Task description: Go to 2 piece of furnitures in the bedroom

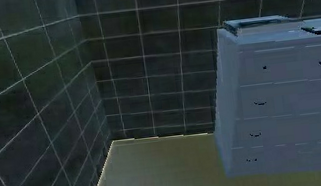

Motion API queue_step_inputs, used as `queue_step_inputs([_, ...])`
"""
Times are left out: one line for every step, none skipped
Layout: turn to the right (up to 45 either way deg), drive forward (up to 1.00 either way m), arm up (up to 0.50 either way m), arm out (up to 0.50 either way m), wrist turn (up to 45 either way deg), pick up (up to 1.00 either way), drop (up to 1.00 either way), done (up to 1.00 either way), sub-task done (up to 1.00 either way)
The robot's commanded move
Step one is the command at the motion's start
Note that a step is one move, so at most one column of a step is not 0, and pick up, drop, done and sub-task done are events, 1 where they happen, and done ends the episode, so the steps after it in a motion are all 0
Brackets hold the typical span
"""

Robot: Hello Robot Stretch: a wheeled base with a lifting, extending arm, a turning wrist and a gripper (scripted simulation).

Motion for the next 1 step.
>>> queue_step_inputs([0.0, 0.60, 0.00, 0.00, 0.0, 0.00, 0.00, 0.00, 0.00])
